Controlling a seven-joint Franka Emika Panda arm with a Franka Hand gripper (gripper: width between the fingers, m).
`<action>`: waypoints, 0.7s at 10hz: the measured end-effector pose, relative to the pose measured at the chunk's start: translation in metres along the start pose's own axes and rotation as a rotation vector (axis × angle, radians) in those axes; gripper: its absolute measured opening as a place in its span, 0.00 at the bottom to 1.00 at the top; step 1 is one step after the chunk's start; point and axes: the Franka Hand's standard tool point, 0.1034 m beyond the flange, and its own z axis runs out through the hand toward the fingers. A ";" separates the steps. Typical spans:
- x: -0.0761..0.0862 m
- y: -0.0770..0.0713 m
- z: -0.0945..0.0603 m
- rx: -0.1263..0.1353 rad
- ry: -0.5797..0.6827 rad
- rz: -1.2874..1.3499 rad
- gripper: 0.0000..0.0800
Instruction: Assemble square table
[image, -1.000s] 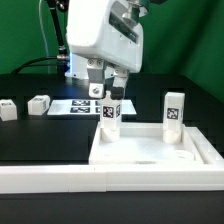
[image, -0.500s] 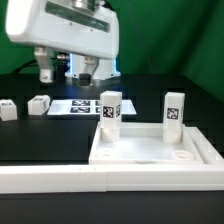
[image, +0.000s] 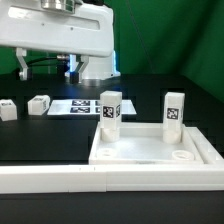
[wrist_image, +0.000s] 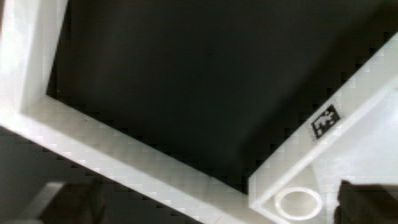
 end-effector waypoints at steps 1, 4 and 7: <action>0.000 -0.001 0.000 0.002 0.001 0.082 0.81; -0.053 -0.001 0.004 0.033 -0.033 0.317 0.81; -0.084 -0.005 -0.004 0.057 -0.077 0.553 0.81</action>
Offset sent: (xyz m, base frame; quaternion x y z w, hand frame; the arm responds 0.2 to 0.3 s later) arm -0.1000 -0.0459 -0.0157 0.0173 -0.0496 0.2690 0.9617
